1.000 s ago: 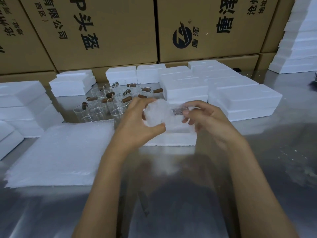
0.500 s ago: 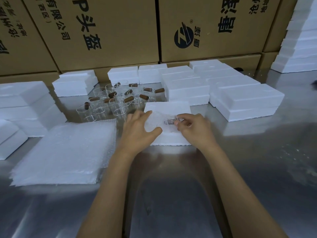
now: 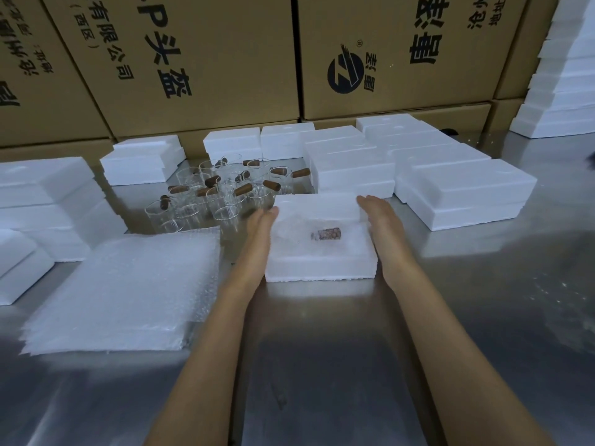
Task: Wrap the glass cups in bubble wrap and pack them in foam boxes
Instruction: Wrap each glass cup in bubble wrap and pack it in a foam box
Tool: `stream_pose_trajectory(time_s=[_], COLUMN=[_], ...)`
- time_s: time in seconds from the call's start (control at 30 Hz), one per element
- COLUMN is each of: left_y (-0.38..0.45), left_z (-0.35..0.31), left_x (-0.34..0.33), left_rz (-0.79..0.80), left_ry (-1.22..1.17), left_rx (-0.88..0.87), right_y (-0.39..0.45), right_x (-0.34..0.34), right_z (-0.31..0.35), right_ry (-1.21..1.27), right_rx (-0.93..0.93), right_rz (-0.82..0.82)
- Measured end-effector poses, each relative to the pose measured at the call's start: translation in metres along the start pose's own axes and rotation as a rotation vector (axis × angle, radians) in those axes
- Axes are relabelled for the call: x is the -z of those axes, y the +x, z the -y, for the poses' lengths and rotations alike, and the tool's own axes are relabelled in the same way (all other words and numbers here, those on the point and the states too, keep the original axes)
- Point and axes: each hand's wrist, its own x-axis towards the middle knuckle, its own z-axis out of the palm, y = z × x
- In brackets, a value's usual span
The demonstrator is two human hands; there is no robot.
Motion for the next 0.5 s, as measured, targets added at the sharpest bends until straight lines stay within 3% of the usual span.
stream_pose_trajectory(time_s=[0.1,0.3,0.5], left_y=[-0.009,-0.006,-0.014], left_z=[0.003,-0.013,-0.021], left_x=[0.002,0.009,0.015], left_rz=[0.094,-0.116,-0.126], left_ry=[-0.164,-0.256,-0.391], left_rx=[-0.046,-0.224,-0.304], right_y=[0.002,-0.007,-0.02], right_x=[0.003,0.007,0.011], right_z=[0.001,0.024,0.03], right_ry=[0.08,0.126,0.064], right_rx=[-0.124,0.116,0.336], right_rz=[0.078,-0.068,-0.196])
